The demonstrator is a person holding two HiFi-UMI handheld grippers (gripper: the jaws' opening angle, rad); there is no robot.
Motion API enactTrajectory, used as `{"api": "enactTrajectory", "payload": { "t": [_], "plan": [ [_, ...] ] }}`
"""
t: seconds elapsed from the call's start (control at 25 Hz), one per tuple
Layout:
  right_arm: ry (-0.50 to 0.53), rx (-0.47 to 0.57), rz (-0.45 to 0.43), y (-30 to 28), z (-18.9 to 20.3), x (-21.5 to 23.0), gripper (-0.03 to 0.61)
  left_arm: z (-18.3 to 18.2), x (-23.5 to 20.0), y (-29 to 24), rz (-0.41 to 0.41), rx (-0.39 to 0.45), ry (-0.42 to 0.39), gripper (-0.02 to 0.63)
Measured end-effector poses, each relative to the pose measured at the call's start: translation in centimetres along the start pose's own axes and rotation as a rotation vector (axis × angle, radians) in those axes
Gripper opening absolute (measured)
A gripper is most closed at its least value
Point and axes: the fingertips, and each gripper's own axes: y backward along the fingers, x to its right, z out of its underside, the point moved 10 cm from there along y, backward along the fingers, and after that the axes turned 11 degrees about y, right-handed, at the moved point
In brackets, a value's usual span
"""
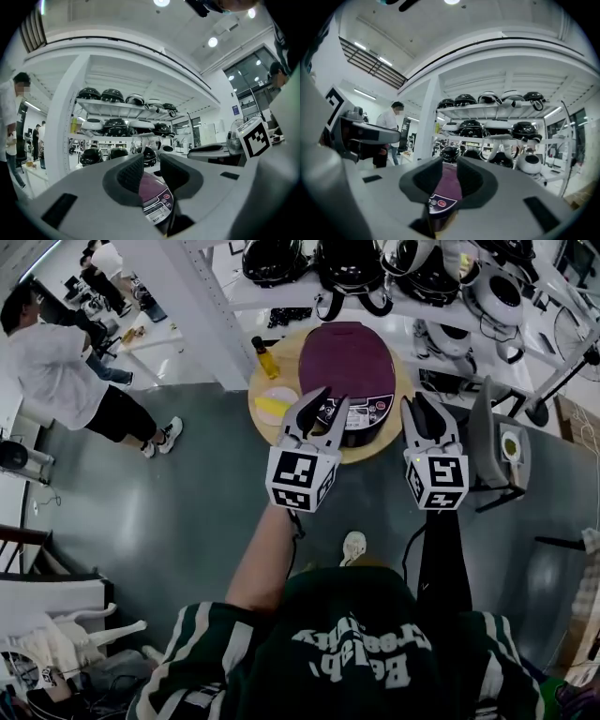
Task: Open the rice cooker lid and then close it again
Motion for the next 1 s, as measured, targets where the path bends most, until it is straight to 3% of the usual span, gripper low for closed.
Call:
{"api": "enactTrajectory", "payload": {
  "t": [0.36, 1.0],
  "plan": [
    [-0.021, 0.000, -0.047, -5.1, 2.3, 4.1, 0.101, 1.9, -0.6, -6.2, -0.023, -0.103, -0.070, 0.126],
    [-0.070, -0.034, -0.110, -8.6, 5.3, 5.8, 0.101, 7.5, -1.5, -10.1, 0.011, -0.360, -0.011, 0.143]
  ]
}}
